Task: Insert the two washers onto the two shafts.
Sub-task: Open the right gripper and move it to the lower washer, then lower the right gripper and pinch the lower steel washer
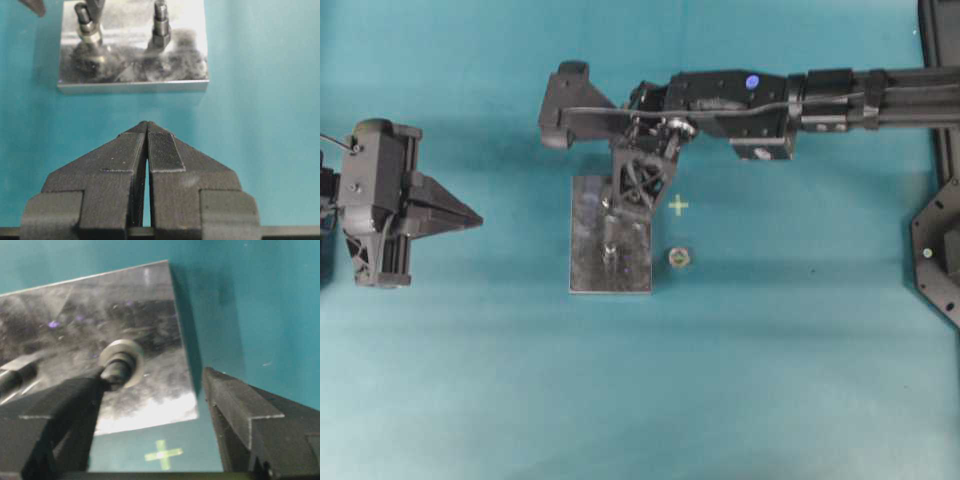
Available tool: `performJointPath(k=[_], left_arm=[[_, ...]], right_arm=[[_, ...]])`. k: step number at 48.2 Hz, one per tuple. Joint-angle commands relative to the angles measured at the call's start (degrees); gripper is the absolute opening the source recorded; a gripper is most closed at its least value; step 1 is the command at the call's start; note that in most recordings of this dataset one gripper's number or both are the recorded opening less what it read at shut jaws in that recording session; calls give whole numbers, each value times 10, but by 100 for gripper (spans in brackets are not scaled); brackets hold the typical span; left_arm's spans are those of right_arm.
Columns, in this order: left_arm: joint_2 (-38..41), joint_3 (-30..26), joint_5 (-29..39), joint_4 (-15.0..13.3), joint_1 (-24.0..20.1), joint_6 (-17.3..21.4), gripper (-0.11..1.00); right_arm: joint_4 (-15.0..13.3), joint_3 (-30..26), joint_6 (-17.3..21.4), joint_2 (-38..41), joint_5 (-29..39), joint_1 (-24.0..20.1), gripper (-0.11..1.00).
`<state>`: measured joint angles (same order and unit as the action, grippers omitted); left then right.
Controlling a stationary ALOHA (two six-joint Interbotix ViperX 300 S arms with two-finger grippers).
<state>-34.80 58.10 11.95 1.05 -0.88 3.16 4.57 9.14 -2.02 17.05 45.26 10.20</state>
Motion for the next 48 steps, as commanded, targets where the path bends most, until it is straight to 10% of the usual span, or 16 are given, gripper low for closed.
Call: performJointPath(k=[1, 27, 48], left_arm=[[-2, -10, -4, 2, 0, -1, 0], [1, -8, -4, 2, 1, -2, 0], [2, -11, -4, 2, 1, -2, 0]], right_arm=[[3, 8, 2, -38, 2, -14, 77], [25, 229, 63, -145, -131, -70, 77], [25, 233, 70, -95, -192, -98, 78]])
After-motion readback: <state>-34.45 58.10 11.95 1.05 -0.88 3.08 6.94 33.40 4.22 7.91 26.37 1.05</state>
